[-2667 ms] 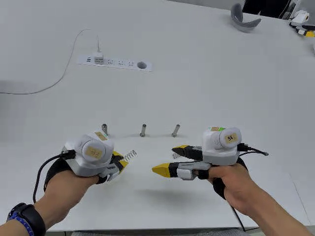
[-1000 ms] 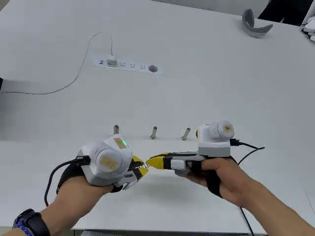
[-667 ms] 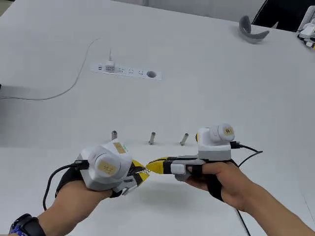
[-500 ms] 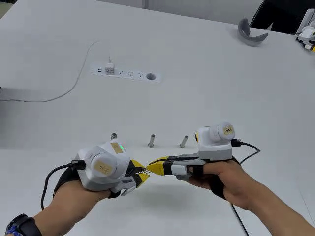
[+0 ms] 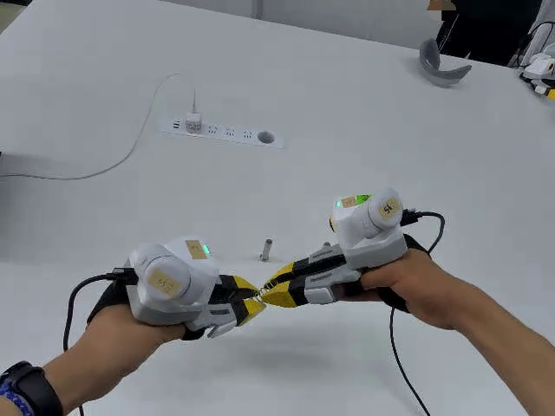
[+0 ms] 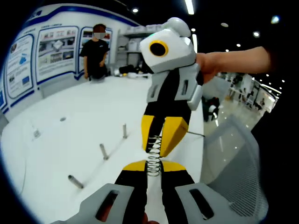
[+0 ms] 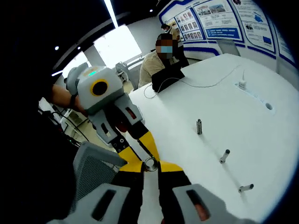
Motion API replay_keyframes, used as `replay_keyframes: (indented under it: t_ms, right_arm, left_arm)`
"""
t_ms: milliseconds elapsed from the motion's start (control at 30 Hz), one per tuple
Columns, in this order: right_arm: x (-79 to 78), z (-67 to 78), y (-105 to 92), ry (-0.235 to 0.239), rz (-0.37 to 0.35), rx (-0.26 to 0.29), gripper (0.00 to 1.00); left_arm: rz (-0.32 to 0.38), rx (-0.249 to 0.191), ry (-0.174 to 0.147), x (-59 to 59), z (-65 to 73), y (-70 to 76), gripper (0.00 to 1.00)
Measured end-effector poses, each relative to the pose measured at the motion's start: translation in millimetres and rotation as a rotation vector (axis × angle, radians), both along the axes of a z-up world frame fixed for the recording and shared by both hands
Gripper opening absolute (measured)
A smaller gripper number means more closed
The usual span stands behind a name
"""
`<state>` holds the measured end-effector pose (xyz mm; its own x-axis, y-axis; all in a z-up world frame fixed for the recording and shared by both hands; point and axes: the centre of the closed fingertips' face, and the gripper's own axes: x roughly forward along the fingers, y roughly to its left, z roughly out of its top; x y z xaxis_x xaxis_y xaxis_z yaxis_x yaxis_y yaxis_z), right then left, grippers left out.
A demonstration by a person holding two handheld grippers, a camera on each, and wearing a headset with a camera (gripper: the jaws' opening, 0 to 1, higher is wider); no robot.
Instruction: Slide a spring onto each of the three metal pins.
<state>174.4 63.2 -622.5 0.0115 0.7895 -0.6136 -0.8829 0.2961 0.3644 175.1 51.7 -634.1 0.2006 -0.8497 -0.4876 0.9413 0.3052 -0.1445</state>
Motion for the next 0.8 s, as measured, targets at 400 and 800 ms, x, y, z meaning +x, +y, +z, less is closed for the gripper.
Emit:
replay_keyframes:
  t_ms: [400, 800]
  right_arm:
    - [-7.6, 4.3, 2.4, -0.093, 0.177, -0.065, 0.14]
    - [-19.3, 2.1, 4.7, -0.076, 0.25, -0.08, 0.12]
  left_arm:
    - [-0.054, -0.031, 0.008, -6.2, 7.9, -3.6, 0.09]
    - [-0.125, -0.023, -0.006, -17.1, 5.3, -3.7, 0.1]
